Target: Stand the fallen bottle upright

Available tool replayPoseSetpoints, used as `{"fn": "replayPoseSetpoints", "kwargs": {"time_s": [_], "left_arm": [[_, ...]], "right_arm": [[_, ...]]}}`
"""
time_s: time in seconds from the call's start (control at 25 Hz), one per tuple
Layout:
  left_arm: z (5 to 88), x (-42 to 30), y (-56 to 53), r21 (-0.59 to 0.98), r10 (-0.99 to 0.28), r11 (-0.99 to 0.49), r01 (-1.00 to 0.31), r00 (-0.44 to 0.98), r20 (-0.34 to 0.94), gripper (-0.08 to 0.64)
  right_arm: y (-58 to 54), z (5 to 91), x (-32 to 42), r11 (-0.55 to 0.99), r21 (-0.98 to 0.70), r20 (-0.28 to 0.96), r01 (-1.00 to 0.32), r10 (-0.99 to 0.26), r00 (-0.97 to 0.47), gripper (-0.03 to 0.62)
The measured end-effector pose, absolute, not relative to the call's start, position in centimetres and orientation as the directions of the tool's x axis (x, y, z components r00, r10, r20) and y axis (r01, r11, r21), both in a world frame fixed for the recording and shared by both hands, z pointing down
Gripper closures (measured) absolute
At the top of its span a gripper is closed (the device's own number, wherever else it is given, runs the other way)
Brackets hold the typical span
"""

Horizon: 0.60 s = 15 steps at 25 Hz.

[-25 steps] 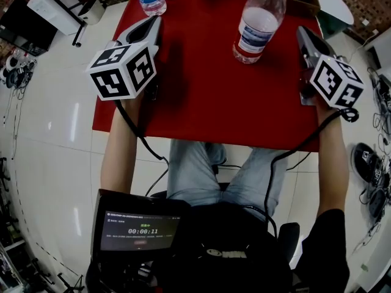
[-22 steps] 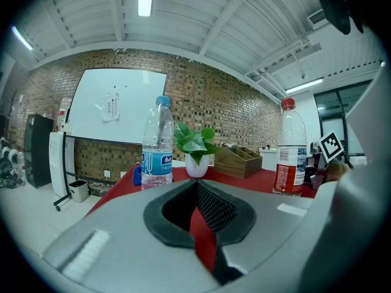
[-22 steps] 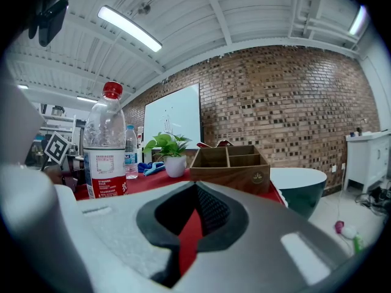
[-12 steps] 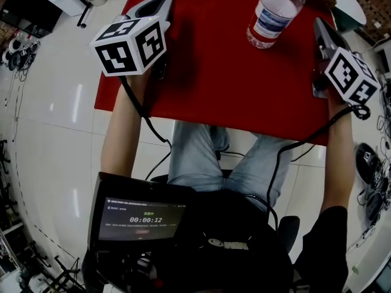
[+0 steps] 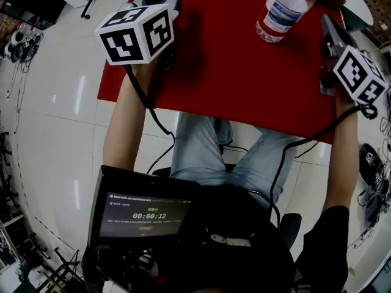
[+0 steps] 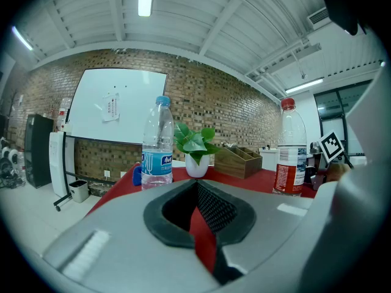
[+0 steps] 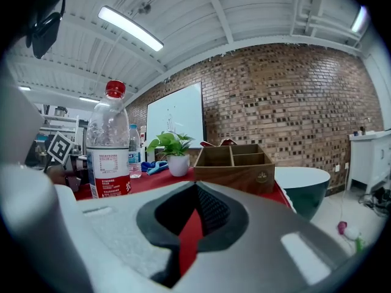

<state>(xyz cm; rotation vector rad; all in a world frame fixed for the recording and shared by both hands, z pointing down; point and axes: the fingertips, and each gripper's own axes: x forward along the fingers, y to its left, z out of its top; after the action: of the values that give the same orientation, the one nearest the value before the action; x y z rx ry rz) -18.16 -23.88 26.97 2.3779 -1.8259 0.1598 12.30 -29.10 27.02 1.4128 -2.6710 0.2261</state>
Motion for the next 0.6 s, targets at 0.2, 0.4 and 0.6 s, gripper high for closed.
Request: {"fn": "replayPoseSetpoints", "kwargs": {"time_s": [0.2, 0.4, 0.6], "left_arm": [[26.93, -18.23, -23.83, 0.045, -0.951, -0.254, -0.966, 0.258, 0.168, 0.554], [26.75, -17.99, -24.04, 0.046, -0.951, -0.261, -0.964, 0.265, 0.161, 0.554], [26.64, -18.75, -23.41, 0.028, -0.958, -0.233, -0.972, 0.234, 0.169, 0.554]], "right_arm": [[-28.98, 26.94, 12.14, 0.563, -0.079, 0.164, -0.823, -0.807, -0.567, 0.589], [-28.98, 26.7, 12.57, 0.546, -0.075, 0.159, -0.834, -0.82, -0.551, 0.589], [-28.9, 27.4, 12.15, 0.549, -0.09, 0.165, -0.831, -0.814, -0.556, 0.589]]}}
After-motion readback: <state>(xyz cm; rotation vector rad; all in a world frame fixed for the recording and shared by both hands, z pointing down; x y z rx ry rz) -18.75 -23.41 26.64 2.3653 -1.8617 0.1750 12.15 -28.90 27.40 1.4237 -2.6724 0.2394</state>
